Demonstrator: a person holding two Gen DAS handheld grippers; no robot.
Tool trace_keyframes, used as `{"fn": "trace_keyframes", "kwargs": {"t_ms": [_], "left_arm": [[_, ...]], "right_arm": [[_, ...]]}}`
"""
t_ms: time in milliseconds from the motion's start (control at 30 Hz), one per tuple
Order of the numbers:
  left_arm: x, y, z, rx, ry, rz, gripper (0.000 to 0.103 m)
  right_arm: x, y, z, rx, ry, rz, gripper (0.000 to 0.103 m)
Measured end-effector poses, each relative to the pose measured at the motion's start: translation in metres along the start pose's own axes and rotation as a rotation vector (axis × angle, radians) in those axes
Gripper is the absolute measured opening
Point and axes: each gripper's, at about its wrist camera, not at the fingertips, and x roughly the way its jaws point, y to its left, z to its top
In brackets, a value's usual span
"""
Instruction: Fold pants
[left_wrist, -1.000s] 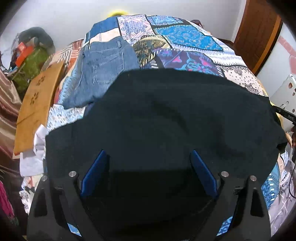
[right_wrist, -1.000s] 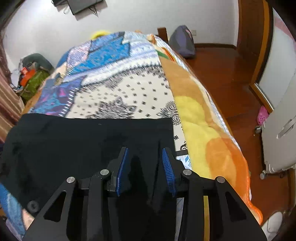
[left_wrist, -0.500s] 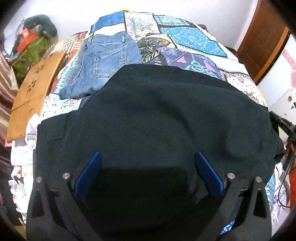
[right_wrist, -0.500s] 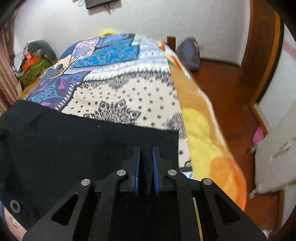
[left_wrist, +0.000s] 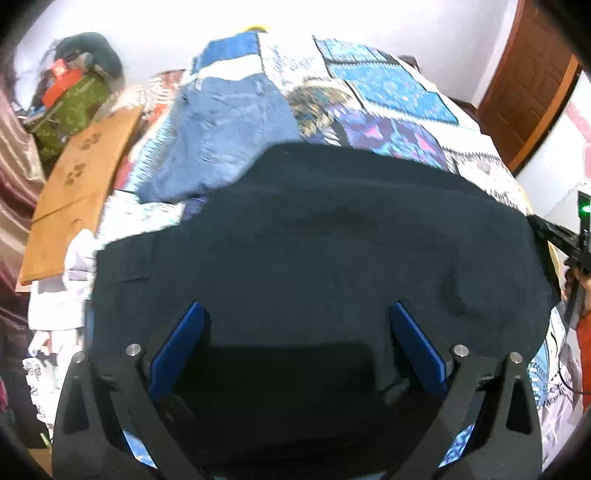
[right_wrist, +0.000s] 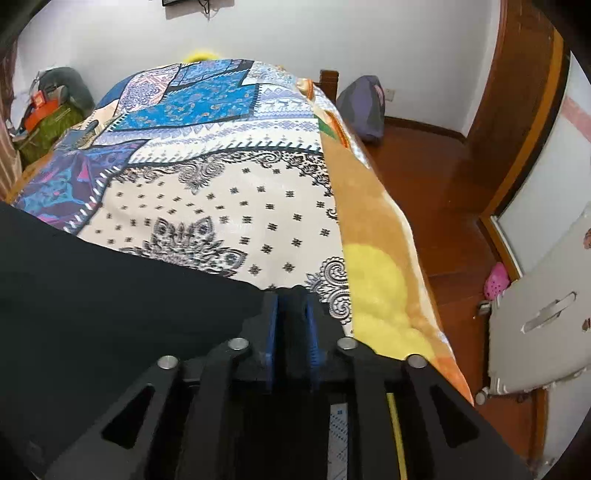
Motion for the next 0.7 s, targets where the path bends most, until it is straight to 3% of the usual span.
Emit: {"fn": "trace_keyframes", "kwargs": {"t_ms": [167, 267, 400, 467, 567, 700], "left_arm": [[-0.029, 0.022, -0.004, 0.008, -0.055, 0.035, 0.102], [-0.037, 0.026, -0.014, 0.014, -0.049, -0.008, 0.101], [-0.042, 0.010, -0.029, 0.079, -0.038, -0.073, 0.090], [-0.043, -0.004, -0.037, 0.129, -0.041, -0.099, 0.088], [-0.040, -0.023, -0.046, 0.215, -0.039, -0.108, 0.085], [-0.034, -0.033, -0.054, 0.268, -0.044, -0.079, 0.081]], "right_arm": [[-0.051, 0.028, 0.000, -0.048, -0.075, 0.071, 0.032], [-0.085, 0.061, -0.004, -0.102, -0.129, 0.145, 0.036], [-0.112, 0.112, -0.016, -0.177, -0.168, 0.252, 0.042], [-0.116, 0.136, -0.020, -0.206, -0.167, 0.300, 0.043], [-0.122, 0.174, -0.032, -0.262, -0.161, 0.372, 0.053], [-0.118, 0.216, -0.045, -0.332, -0.138, 0.450, 0.058]]}}
